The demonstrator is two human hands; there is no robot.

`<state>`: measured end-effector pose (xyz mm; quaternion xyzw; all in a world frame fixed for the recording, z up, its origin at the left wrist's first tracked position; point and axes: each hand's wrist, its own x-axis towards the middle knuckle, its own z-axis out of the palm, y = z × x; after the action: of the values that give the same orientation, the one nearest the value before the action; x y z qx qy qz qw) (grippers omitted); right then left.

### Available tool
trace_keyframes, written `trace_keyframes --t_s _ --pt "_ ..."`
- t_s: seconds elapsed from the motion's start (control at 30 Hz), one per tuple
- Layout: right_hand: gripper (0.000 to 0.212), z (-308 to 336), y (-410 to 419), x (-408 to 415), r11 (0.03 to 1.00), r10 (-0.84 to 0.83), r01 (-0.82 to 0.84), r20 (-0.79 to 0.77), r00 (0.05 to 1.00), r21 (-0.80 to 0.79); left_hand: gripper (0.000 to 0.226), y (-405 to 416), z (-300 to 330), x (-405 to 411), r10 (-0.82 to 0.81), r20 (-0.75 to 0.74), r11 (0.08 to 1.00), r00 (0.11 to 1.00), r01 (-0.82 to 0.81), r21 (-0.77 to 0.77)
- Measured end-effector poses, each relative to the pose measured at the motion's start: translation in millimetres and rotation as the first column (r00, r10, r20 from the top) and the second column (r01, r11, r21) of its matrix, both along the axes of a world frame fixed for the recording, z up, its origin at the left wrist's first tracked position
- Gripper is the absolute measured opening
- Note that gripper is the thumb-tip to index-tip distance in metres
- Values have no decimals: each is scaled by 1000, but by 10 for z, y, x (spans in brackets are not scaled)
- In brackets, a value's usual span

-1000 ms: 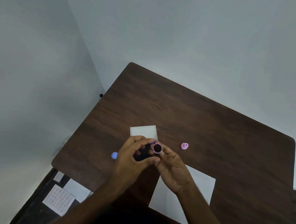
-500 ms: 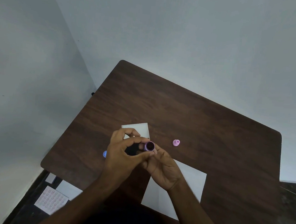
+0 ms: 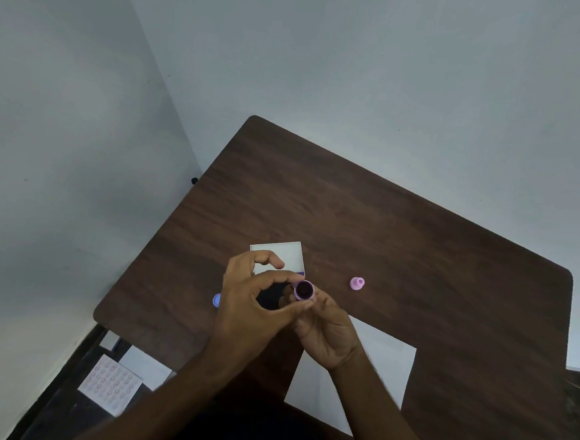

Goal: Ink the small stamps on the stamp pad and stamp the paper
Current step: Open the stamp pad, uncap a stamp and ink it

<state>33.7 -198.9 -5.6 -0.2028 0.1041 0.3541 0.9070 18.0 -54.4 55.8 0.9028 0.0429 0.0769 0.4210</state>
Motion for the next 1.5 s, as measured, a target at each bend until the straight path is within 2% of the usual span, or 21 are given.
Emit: trace_keyframes --t_s 0.1,0.2,0.33,0.4,0.43,0.47,0.53,0.57,0.63,0.7,0.73,0.77,0.93,1.03,1.2,1.5 --pt "49 -26 -47 50 991 23 -21 9 1000 -130 47 60 -146 -4 4 -80 1000 997 -5 -7" --pt "41 -85 -71 82 949 113 -95 41 993 -302 47 156 -319 -21 -15 -148 1000 989 13 -15" --pt "33 -172 -55 89 910 134 -110 33 990 -400 46 276 -536 -62 -57 -194 998 979 52 -34" --pt "28 -204 -45 112 836 156 -93 72 985 -541 51 336 -635 -71 -62 -214 997 975 50 -60" --pt "24 -213 -34 133 746 193 -70 114 974 -662 53 362 -687 -69 -49 -230 997 972 34 -69" --pt "21 -224 -17 154 600 255 -25 162 953 -800 54 384 -746 -63 -31 -247 998 969 17 -57" --pt "20 -249 26 169 206 394 174 244 886 -963 57 416 -879 -43 -6 -291 998 957 22 53" --pt "21 -250 50 178 53 469 298 287 835 -953 61 425 -945 -36 -7 -328 990 945 53 130" --pt "26 -261 92 199 -60 652 414 278 705 -908 73 435 -1073 -31 -35 -398 954 917 150 261" --pt "37 -311 131 228 -140 847 437 121 517 -888 85 431 -1176 -38 -62 -427 914 902 223 339" --pt "41 -351 147 242 -183 892 447 44 450 -875 89 429 -1212 -41 -66 -433 900 899 241 364" --pt "44 -379 170 259 -216 907 442 -11 422 -871 92 422 -1239 -41 -66 -430 890 900 248 383" --pt "46 -543 302 237 -245 942 494 -84 325 -834 96 438 -1309 -24 -63 -419 862 906 261 435" --pt "52 -653 352 185 -294 928 437 -143 346 -850 91 451 -1328 -15 -59 -434 857 899 268 439" --pt "53 -738 406 144 -334 925 455 -195 326 -826 88 479 -1356 27 -55 -430 854 901 266 447" --pt "47 -713 436 195 -335 934 468 -223 278 -818 89 463 -1374 33 -48 -423 857 905 255 447"
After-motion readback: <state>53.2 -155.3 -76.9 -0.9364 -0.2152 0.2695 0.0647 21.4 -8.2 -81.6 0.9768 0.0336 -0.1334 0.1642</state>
